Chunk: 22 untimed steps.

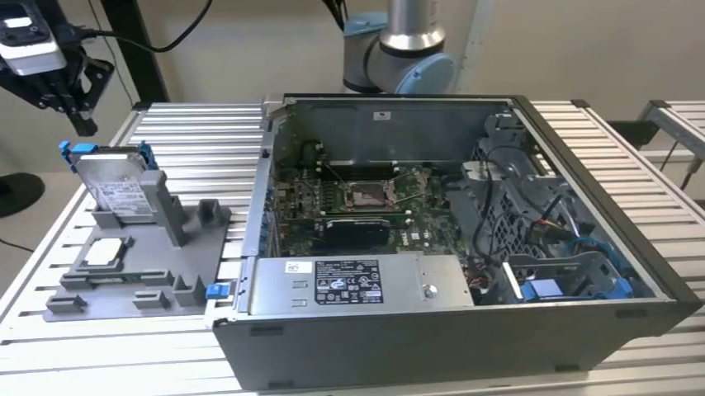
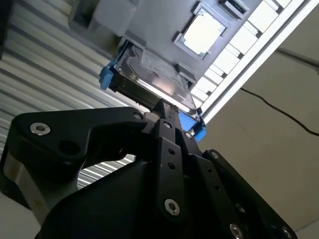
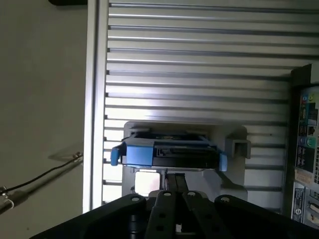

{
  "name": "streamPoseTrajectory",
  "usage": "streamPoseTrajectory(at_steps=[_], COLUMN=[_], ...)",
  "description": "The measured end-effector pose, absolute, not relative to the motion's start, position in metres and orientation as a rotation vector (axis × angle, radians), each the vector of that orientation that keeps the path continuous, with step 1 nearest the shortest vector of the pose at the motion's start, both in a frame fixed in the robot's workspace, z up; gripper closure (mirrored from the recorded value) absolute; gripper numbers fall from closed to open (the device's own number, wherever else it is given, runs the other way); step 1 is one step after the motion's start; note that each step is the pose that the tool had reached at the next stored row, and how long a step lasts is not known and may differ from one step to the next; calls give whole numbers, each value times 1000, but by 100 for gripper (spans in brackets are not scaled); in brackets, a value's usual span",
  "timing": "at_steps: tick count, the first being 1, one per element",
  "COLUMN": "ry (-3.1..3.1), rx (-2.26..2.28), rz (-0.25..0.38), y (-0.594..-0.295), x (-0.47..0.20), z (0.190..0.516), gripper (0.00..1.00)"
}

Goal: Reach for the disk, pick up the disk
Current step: 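Reach for the disk, then pick up the disk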

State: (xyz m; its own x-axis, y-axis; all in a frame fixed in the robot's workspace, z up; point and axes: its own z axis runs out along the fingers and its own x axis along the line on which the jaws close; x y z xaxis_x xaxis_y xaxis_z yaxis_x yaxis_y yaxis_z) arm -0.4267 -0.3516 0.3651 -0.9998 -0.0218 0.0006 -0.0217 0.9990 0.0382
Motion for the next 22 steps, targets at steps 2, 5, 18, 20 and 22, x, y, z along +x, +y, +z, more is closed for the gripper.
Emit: streamPoseTrajectory(at_steps=[2,5,18,20,22], ry=[-3140,-3140,-3139,-3137,-3134], rx=[36,42,69,114,170], rz=[-60,-60,-60,-60,-60], y=[-350,-347,-344,-344,-344], x=[-433,-438,-444,-444,-444], z=[365,365,364,364,364], gripper=[100,100,100,100,100])
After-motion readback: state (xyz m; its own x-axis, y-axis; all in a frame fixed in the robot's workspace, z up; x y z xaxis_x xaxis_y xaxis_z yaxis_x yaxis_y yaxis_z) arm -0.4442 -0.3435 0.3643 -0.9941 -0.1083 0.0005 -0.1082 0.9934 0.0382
